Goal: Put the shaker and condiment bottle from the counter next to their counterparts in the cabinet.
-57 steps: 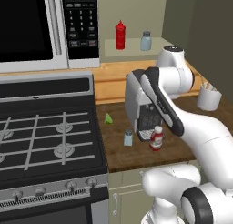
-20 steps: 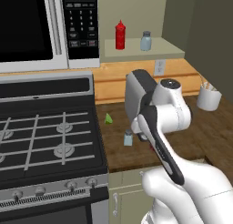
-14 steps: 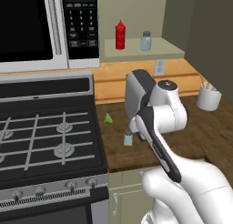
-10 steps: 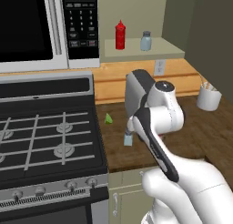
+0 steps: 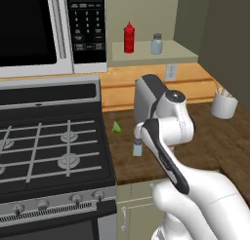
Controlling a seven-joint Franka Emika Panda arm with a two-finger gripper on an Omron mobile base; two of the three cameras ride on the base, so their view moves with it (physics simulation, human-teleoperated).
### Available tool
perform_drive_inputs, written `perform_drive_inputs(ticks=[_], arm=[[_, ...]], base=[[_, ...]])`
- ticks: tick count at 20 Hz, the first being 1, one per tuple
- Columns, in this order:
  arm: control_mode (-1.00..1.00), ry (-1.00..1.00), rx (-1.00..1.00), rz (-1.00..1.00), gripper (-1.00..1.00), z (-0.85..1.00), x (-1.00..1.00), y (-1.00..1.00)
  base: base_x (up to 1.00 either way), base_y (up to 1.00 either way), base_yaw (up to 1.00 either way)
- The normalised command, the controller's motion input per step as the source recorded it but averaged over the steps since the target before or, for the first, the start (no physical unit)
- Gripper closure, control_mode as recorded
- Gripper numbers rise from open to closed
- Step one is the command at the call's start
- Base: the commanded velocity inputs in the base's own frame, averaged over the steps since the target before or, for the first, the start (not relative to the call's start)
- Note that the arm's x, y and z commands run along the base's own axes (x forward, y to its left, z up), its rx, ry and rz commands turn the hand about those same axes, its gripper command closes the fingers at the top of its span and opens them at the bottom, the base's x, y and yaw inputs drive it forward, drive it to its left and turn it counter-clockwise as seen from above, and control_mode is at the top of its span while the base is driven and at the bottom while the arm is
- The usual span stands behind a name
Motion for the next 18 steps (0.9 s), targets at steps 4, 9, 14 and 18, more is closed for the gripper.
perform_drive_inputs(ticks=[4,9,14,18], arm=[[-1.00,-0.11,0.00,-0.04,-1.00,-0.14,0.18,0.00],[-1.00,-0.10,0.00,-0.03,-1.00,-0.14,0.09,0.01],[-1.00,0.00,0.00,-0.04,-1.00,-0.20,0.06,0.06],[-1.00,0.00,0.06,-0.02,-1.00,-0.21,0.16,0.06]], base=[[0.00,0.00,0.00],[0.00,0.00,0.00],[0.00,0.00,0.00],[0.00,0.00,0.00]])
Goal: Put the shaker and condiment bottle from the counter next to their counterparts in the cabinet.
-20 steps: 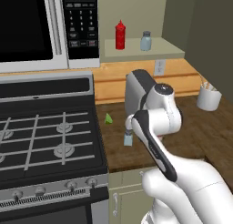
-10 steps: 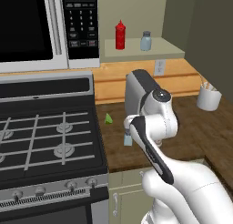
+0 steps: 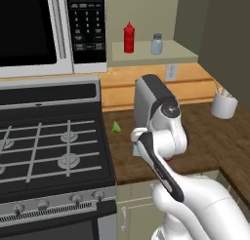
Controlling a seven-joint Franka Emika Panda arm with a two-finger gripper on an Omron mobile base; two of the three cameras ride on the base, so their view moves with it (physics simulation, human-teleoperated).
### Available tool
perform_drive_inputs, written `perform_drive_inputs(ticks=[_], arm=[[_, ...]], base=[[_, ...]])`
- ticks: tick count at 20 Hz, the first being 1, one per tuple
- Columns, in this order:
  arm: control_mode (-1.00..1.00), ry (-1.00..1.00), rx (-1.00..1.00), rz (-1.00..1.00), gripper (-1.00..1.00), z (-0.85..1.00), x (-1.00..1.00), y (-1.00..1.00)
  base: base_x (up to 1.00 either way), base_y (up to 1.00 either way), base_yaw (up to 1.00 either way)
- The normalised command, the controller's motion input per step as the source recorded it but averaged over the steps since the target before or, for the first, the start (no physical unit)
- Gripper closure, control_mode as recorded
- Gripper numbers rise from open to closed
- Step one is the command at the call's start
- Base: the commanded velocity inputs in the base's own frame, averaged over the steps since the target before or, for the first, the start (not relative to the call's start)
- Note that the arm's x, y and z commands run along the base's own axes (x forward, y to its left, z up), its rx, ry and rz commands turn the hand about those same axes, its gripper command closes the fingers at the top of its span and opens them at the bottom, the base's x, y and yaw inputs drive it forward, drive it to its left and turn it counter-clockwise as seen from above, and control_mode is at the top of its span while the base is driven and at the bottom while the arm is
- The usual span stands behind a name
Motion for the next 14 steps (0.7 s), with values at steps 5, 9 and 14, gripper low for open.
perform_drive_inputs(ticks=[5,9,14], arm=[[-1.00,0.00,0.09,0.00,-1.00,-0.09,0.35,0.01],[-1.00,0.00,0.06,0.00,-1.00,-0.06,0.49,0.03],[-1.00,0.03,0.00,-0.04,-1.00,-0.10,0.53,0.24]], base=[[0.00,0.00,0.00],[0.00,0.00,0.00],[0.00,0.00,0.00]])
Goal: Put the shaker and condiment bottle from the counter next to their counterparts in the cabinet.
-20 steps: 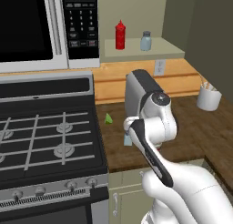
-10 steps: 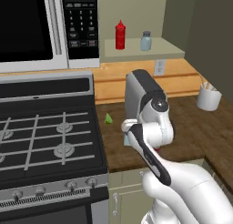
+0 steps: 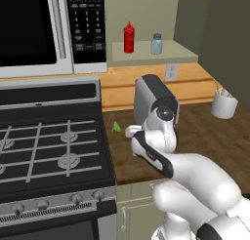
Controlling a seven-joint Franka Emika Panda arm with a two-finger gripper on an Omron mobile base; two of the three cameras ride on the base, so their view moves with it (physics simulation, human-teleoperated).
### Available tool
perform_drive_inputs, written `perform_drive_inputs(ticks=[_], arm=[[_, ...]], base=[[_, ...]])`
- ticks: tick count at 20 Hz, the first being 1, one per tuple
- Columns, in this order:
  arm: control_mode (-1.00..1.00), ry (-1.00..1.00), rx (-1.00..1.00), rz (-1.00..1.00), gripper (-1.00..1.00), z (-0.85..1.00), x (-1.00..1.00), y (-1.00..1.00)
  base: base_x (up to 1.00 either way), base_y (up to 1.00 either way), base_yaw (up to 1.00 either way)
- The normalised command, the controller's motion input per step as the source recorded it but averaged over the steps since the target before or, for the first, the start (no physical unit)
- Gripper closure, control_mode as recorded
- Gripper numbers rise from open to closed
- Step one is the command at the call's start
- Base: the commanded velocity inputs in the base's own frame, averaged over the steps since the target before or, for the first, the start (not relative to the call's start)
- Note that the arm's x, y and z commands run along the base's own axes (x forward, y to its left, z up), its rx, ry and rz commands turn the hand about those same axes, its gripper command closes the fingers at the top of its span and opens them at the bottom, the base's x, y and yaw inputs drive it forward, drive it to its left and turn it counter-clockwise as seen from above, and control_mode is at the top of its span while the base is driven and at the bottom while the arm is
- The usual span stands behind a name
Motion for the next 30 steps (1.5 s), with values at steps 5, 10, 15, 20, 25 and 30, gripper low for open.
perform_drive_inputs(ticks=[5,10,15,20,25,30], arm=[[-1.00,0.04,0.00,-0.03,-1.00,-0.09,0.32,0.19],[-1.00,0.05,0.00,-0.04,-1.00,-0.08,0.13,0.03],[-1.00,0.01,0.00,-0.01,-1.00,-0.11,0.00,0.00],[-1.00,0.00,0.02,0.00,-1.00,-0.15,-0.17,0.00],[-1.00,0.00,0.05,0.00,-1.00,-0.16,-0.23,0.00],[-1.00,0.00,0.03,-0.02,-1.00,-0.15,-0.01,-0.01]], base=[[0.00,0.00,0.00],[0.00,0.00,0.00],[0.00,0.00,0.00],[0.00,0.00,0.00],[0.00,0.00,0.00],[0.00,0.00,0.00]])
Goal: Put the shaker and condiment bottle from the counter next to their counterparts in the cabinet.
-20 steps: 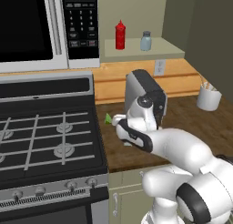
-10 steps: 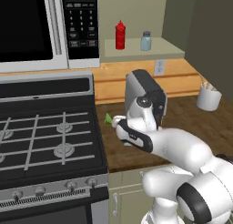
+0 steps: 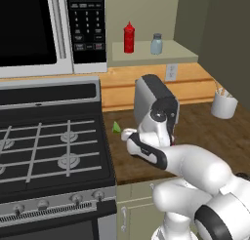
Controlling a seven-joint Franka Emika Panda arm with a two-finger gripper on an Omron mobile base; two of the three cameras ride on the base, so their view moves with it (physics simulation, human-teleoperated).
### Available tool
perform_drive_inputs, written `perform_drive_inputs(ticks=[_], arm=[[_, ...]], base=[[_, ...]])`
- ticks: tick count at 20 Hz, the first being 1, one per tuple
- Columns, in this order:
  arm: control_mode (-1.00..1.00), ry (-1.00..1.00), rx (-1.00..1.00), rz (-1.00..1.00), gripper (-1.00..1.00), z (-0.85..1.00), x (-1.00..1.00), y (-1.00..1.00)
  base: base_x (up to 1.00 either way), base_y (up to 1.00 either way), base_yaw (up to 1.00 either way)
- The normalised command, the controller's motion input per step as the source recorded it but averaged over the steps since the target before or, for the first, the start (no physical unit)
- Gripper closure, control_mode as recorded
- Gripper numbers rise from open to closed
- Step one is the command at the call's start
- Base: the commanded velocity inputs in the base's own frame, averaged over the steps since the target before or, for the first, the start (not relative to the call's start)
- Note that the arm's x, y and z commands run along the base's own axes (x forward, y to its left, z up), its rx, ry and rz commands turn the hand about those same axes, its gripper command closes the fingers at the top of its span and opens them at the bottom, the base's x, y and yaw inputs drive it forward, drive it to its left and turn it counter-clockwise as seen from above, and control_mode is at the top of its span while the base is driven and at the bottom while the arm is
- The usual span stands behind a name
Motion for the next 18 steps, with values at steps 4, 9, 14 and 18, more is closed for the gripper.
perform_drive_inputs(ticks=[4,9,14,18], arm=[[-1.00,0.00,0.00,-0.08,-1.00,-0.22,0.26,-0.09],[-1.00,0.00,0.00,-0.09,-1.00,-0.16,0.33,-0.06],[-1.00,0.00,0.00,-0.07,-1.00,-0.02,0.20,0.00],[-1.00,0.00,0.00,-0.05,-1.00,-0.11,0.01,0.00]], base=[[0.00,0.00,0.00],[0.00,0.00,0.00],[0.00,0.00,0.00],[0.00,0.00,0.00]])
